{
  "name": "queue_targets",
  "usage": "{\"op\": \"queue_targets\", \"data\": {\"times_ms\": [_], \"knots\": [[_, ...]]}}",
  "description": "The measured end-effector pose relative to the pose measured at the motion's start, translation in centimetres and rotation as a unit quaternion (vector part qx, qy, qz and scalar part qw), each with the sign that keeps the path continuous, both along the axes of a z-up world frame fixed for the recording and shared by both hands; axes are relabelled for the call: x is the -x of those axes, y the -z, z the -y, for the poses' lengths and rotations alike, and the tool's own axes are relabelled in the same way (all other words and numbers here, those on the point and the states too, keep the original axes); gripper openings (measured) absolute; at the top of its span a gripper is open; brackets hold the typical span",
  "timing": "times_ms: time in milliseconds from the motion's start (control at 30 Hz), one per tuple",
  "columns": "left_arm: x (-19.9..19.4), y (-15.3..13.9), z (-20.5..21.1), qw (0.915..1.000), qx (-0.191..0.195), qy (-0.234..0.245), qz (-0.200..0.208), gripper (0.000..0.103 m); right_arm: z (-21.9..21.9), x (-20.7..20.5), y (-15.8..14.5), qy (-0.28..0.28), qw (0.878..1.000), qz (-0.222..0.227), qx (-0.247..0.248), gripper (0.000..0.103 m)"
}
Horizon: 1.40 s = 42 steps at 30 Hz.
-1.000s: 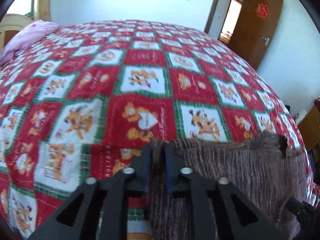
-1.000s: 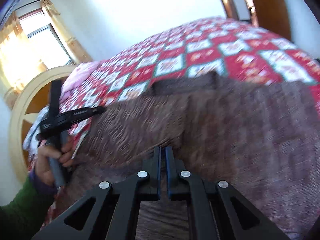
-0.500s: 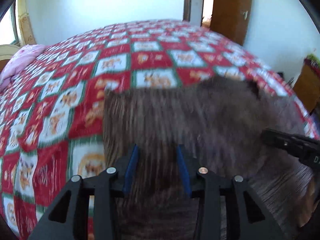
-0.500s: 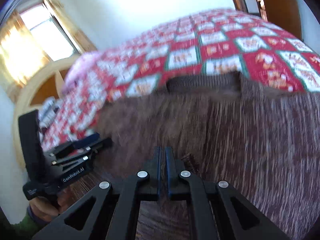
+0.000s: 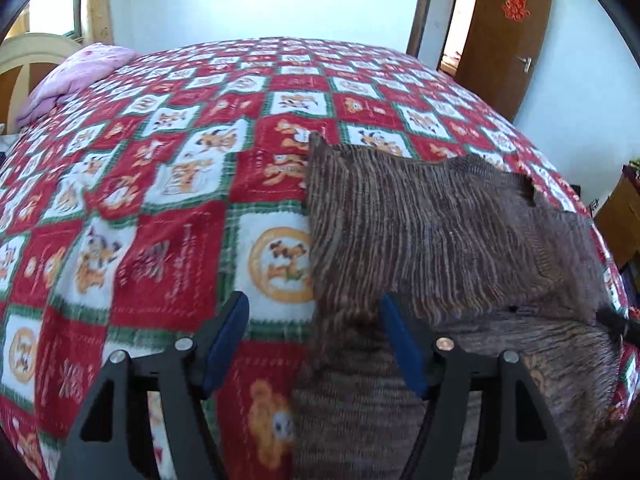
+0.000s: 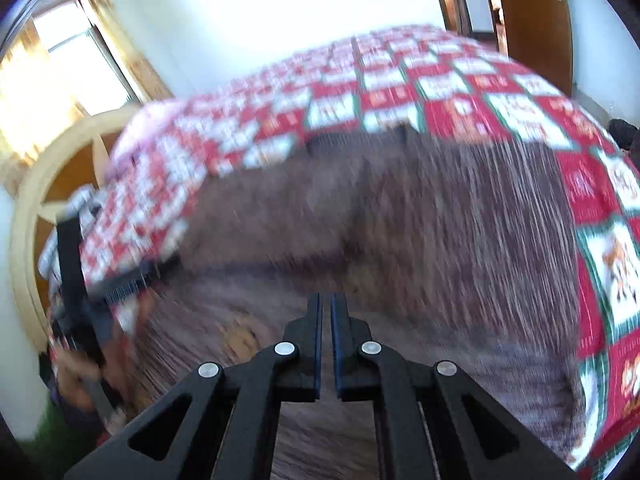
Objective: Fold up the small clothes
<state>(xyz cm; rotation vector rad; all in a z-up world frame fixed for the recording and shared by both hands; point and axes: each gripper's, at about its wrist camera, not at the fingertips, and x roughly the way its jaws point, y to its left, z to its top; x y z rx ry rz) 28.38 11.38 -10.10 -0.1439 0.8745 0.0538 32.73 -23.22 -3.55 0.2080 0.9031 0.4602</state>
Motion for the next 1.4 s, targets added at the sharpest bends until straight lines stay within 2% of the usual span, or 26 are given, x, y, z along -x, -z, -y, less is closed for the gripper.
{"op": "queue_targets", "data": {"times_ms": [100,200,233,267,333,367,433,500,567,633,667,767,867,967,1133,1267,1400], "knots": [[1.4,-1.0,-1.1,0.9999,0.003,-0.012,0.01,0.071,-2.2,-1.9,-0.3,0.008,1.0,0.023,0.004,0.005],[3.3,-2.0,-2.9,0.9996,0.005,-0.022,0.018,0.071,-4.5,-3.9,2.6,-0.005,1.0,-0.022,0.022,0.005],[3.9,-2.2,-3.4,0.9996,0.001,-0.021,0.02,0.071,-5.3,-4.4,4.3,-0.014,0.998,-0.053,0.042,0.005],[4.7,-2.4,-4.0,0.9996,-0.004,-0.018,0.021,0.071,-5.3,-4.1,4.4,-0.014,0.998,-0.049,0.04,0.005],[6.5,-2.7,-5.0,0.9996,-0.014,-0.006,0.026,0.071,-5.0,-3.1,3.6,-0.005,0.997,-0.059,0.044,0.005],[7.5,-2.8,-5.4,0.9995,-0.012,0.002,0.03,0.071,-4.3,-1.9,2.7,0.002,0.997,-0.07,0.028,0.005],[9.5,-2.9,-6.1,0.9992,-0.001,0.026,0.031,0.071,-3.1,0.7,0.6,-0.008,0.998,-0.055,-0.011,0.005],[11.6,-2.7,-6.2,0.998,0.007,0.056,0.029,0.071,-2.5,3.4,-1.1,-0.016,0.999,-0.032,-0.003,0.006],[13.5,-2.3,-5.9,0.9959,0.015,0.086,0.024,0.071,-1.6,6.6,-2.3,-0.015,1.0,-0.002,0.02,0.017],[15.1,-1.7,-5.3,0.993,0.023,0.115,0.013,0.071,-0.7,9.7,-2.9,-0.005,0.999,0.017,0.032,0.039],[15.7,-1.5,-4.9,0.9918,0.023,0.125,0.008,0.071,-0.4,10.9,-3.0,0.0,0.999,0.023,0.034,0.042],[17.7,-0.5,-3.6,0.9878,0.023,0.153,-0.014,0.071,-0.1,14.2,-2.5,0.006,0.999,0.027,0.029,0.043],[19.1,0.2,-3.0,0.9838,0.049,0.168,-0.038,0.071,-0.1,16.3,-2.0,0.0,1.0,0.018,0.001,0.043],[20.2,0.6,-2.6,0.9809,0.055,0.177,-0.057,0.071,-1.4,17.9,-1.8,-0.021,1.0,0.019,-0.012,0.043],[21.9,1.5,-2.8,0.9768,0.085,0.175,-0.09,0.064,-4.0,18.7,-1.6,-0.062,0.998,0.015,-0.025,0.043],[23.5,1.3,-3.1,0.9738,0.093,0.184,-0.095,0.064,-6.3,19.3,-1.1,-0.111,0.993,0.004,-0.041,0.043],[24.2,2.1,-2.8,0.9671,0.119,0.192,-0.117,0.064,-7.8,19.5,-0.4,-0.122,0.992,-0.004,-0.034,0.043]]}}
